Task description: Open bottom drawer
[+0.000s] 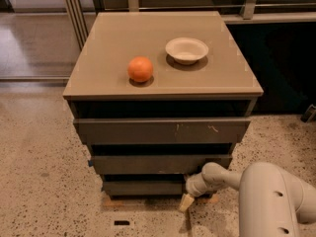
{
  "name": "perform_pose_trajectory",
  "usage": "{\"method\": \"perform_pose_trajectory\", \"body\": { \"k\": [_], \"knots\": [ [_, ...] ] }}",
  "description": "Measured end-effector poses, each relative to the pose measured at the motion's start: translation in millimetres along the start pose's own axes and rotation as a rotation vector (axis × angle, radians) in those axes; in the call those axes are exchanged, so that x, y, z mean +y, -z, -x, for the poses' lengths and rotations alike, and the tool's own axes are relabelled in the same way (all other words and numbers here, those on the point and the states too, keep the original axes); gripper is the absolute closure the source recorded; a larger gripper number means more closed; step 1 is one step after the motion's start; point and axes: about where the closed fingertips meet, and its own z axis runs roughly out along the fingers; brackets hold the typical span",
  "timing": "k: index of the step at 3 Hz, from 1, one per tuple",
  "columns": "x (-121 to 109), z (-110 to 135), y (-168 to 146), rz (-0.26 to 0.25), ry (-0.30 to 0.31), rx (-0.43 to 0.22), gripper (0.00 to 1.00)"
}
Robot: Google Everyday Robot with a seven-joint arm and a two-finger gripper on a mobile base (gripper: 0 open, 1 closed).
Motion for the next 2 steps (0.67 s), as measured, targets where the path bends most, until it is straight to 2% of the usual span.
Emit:
{"method": "perform_pose_trajectory", "body": {
  "k": [1, 2],
  "knots": [
    [0.0, 0.0, 0.0, 0.0, 0.0, 0.0, 0.0],
    [2.4, -2.1, -4.3, 0.024, -0.014, 0.005, 0.0]
  ]
}}
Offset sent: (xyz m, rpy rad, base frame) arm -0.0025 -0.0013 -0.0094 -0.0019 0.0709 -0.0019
